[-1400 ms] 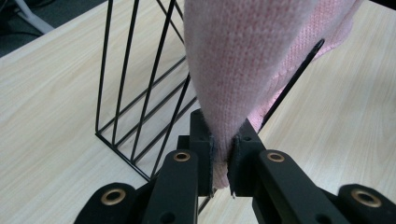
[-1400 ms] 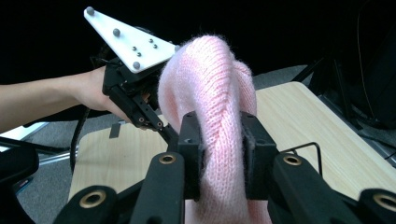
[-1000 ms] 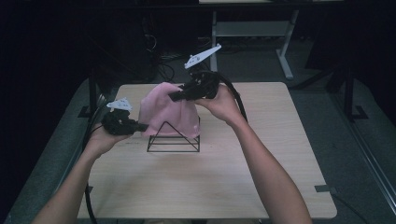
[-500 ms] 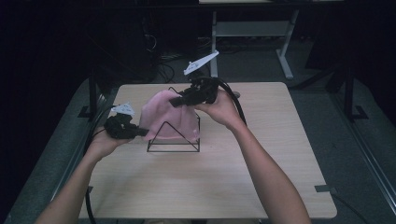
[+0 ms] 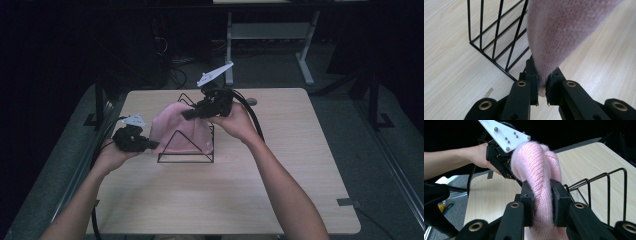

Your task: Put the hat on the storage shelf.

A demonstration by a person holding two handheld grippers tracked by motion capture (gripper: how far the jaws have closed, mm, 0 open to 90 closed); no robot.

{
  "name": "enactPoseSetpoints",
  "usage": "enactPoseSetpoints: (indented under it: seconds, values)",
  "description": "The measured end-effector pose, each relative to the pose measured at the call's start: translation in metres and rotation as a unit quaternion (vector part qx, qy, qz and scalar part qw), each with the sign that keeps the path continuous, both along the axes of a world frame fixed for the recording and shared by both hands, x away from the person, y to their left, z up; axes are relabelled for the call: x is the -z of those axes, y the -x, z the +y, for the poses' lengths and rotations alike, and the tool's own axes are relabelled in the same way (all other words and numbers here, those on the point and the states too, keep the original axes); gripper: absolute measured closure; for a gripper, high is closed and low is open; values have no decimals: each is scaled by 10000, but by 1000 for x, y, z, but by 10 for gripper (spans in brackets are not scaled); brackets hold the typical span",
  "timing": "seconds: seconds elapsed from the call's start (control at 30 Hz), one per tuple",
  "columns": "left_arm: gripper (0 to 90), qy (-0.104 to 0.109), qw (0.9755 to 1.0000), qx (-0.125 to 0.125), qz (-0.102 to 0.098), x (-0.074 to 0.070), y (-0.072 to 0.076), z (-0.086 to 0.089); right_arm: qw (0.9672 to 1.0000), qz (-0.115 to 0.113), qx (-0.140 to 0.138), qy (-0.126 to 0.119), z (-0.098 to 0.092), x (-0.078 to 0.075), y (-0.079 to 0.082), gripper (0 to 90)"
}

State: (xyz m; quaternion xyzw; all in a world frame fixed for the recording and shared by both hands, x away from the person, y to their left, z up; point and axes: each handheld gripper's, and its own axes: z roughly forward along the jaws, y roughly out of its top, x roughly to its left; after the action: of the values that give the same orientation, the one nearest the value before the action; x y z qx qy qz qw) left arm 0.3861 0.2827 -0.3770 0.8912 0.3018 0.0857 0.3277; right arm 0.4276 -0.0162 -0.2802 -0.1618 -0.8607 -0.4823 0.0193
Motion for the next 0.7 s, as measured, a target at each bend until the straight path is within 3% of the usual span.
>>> enactPoseSetpoints:
  seconds: [0.1,0.7]
  values:
    - [825,49,10000,-42,26,3,0,0,10000,21,-15,10,1,3,0,744]
    - [824,-383,9992,54,73,14,-3,-7,9999,101,-19,136,0,20,2,740]
